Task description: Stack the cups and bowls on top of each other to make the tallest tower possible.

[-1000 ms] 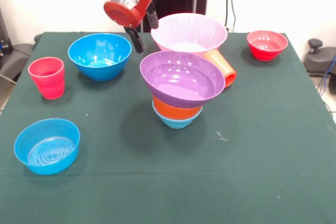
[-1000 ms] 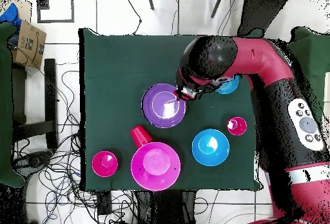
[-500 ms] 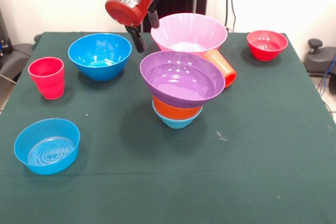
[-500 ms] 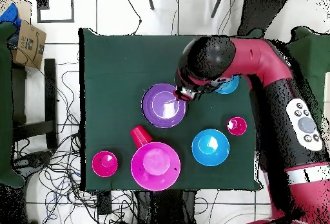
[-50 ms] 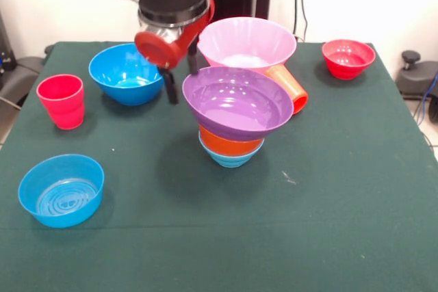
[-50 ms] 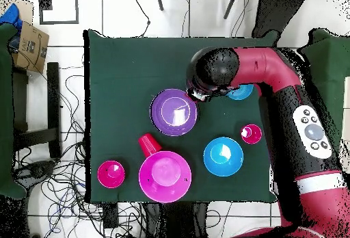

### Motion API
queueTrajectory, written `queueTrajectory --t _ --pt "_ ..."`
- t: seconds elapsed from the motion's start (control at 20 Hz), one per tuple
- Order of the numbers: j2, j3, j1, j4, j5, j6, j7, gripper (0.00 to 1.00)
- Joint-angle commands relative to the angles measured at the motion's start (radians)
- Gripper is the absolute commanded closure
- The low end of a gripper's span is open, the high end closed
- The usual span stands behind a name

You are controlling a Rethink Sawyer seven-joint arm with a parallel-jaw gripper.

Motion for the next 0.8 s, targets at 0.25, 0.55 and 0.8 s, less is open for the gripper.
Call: queueTrajectory --t 0.25,0.55,0.8 --pt "0.014 -0.234 0.068 0.0 -0.155 -0.099 0.209 0.0" --pt "-0.003 -0.282 0.078 -0.01 -0.143 -0.078 0.177 0.0" --pt "-0.016 -0.314 0.097 -0.014 -0.128 -0.063 0.162 0.0"
